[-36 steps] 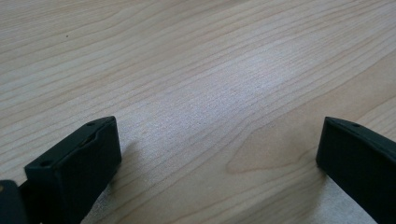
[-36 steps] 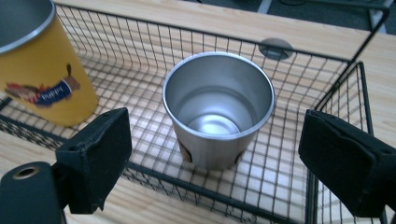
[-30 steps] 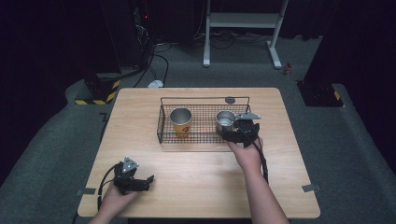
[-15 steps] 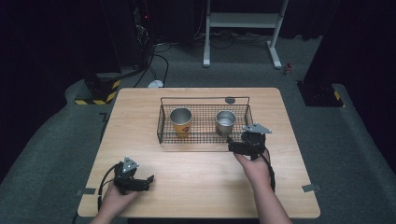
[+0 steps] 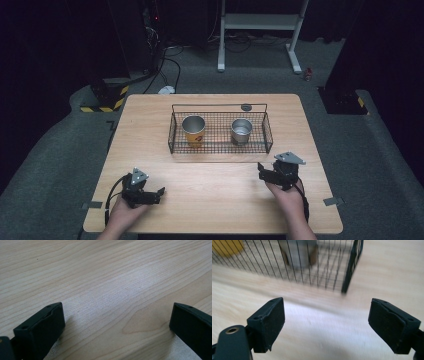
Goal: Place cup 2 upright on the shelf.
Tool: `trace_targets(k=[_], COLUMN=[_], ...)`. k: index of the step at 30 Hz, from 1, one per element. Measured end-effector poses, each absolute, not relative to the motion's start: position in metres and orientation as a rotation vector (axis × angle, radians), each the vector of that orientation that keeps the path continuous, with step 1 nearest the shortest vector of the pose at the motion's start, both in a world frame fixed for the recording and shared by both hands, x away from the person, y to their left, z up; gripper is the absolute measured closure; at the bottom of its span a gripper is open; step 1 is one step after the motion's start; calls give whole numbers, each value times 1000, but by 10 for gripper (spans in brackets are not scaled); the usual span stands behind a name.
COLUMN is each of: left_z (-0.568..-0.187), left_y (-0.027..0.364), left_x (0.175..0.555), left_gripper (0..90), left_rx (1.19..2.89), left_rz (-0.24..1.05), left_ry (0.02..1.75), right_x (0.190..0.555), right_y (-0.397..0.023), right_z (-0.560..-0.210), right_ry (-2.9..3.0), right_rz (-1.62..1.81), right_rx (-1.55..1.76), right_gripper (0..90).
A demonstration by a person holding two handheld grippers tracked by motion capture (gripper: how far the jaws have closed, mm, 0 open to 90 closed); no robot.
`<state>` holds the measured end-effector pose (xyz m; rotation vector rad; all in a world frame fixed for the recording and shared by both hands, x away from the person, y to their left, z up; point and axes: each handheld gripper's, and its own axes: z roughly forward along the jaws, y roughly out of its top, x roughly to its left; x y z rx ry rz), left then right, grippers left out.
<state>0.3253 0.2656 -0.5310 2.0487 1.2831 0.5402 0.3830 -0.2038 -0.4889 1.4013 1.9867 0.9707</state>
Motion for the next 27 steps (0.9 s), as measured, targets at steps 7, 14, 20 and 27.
trace_targets(k=[7,14,20,27], left_z=[-531,-531,-531,-531], left_y=[266,266,267,267], left_x=[326,326,327,327], left_gripper=[4,6,7,6], left_rx=[2041,2042,2038,2043], left_rz=[536,544,545,545], left_ry=[1292,1296,1300,1300], right_x=[368,352,346,345], right_y=[-215,-218,-214,-212], right_z=[-521,-525,-525,-525], right_ry=[2049,2074,2025,2019], right_rz=[898,850,827,828], right_rx=[1454,1470,1514,1530], right_gripper=[150,150,147,136])
